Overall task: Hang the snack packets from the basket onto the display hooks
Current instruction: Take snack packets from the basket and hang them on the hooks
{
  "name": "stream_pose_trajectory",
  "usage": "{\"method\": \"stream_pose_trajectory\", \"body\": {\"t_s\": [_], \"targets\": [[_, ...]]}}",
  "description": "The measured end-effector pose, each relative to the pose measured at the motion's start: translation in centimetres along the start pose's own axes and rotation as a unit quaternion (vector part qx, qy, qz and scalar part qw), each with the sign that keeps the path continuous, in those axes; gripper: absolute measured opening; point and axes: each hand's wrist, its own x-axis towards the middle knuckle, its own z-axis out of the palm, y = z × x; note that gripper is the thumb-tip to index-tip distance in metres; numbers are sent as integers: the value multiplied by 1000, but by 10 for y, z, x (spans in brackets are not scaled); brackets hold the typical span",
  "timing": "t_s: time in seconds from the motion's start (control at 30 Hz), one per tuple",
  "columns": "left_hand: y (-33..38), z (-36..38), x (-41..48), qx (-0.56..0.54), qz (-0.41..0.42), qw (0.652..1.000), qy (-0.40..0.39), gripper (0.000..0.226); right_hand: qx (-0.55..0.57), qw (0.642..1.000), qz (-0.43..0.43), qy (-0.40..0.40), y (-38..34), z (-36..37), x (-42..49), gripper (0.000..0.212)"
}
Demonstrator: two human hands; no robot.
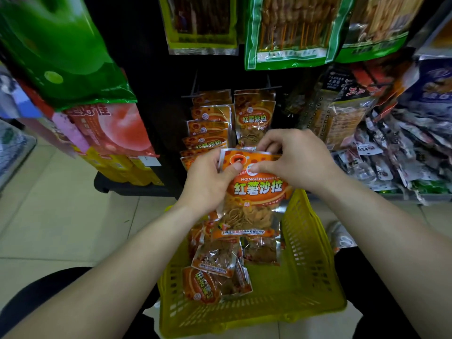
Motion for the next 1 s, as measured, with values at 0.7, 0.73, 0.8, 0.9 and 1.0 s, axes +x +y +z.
{"method": "stream_pose_trajectory", "body": {"t_s": [0.7,0.73,0.8,0.9,1.0], "targets": [[0,-16,3,-27,-44,999,-1,32,37,999,-25,-29,22,-12,5,15],[-1,-15,4,-22,-41,999,-3,31,3,999,-38,-23,20,-11,4,14],[-4,-12,4,-9,-32,999,-8,28,-43,997,-63,-16,16,-10,2,13],[-7,-9,4,-3,-18,1000,-17,22,-24,996,-61,-56,12,-9,1,10],[-9,-4,3,2,-4,1000,-28,19,15,994,-43,-103,10,-3,0,7]]}}
